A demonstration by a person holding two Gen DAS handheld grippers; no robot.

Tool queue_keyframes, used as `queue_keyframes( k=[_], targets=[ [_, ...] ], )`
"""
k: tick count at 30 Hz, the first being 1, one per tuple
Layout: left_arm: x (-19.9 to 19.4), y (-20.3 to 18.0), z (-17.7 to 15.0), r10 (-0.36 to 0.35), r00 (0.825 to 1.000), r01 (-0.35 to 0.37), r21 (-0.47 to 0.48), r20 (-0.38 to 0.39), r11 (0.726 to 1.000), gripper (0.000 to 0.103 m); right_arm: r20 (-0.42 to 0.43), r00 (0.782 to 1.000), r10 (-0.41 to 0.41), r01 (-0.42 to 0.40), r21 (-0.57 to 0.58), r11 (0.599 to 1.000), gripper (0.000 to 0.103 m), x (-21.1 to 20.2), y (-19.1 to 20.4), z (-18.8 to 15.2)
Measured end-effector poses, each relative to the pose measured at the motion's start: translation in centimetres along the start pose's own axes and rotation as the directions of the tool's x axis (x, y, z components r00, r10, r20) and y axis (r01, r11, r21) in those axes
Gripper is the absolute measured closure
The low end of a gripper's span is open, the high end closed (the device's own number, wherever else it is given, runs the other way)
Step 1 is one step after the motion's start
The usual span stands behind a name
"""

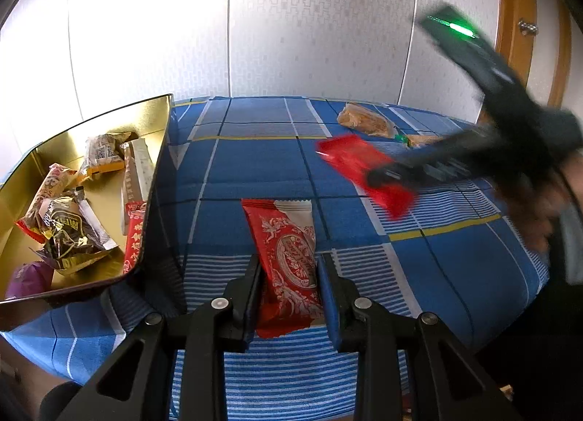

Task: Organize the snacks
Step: 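Grasp the red bar packet with right tool while left tool holds the red-and-white packet, then lift the red bar packet with right tool while left tool holds its packet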

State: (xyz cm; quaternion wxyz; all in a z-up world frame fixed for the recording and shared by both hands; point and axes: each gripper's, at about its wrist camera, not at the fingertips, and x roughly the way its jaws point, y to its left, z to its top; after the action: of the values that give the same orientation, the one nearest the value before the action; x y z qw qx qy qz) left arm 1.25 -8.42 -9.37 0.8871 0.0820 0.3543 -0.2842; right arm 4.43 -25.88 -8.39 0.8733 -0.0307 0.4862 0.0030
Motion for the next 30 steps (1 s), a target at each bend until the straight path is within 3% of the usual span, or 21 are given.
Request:
queue_keyframes(
  k=[4,12,30],
  targets=[
    [-0.3,-0.1,0.0,0.008,1.000,-0.008,0.005,-0.001,1.000,0.073,0.041,0.999,-0.035,0.033,0.058,0.998,0.063,-1.9,-1.6,-3.7],
    [-0.1,-0.8,0.2,0.042,0.999,-0.042,0.023,-0.016,0.999,0.072,0.197,0.978,-0.067,0.043,0.126,0.991,0.063,-1.9,-2.5,-6.2],
    [0.0,-1.6,0.2,0.112,0.993,-0.110,0.080,-0.028,0.991,0.072,0.239,0.968,-0.081,0.047,0.145,0.988,0.062,-1.8,-2.4,-6.5]
  ],
)
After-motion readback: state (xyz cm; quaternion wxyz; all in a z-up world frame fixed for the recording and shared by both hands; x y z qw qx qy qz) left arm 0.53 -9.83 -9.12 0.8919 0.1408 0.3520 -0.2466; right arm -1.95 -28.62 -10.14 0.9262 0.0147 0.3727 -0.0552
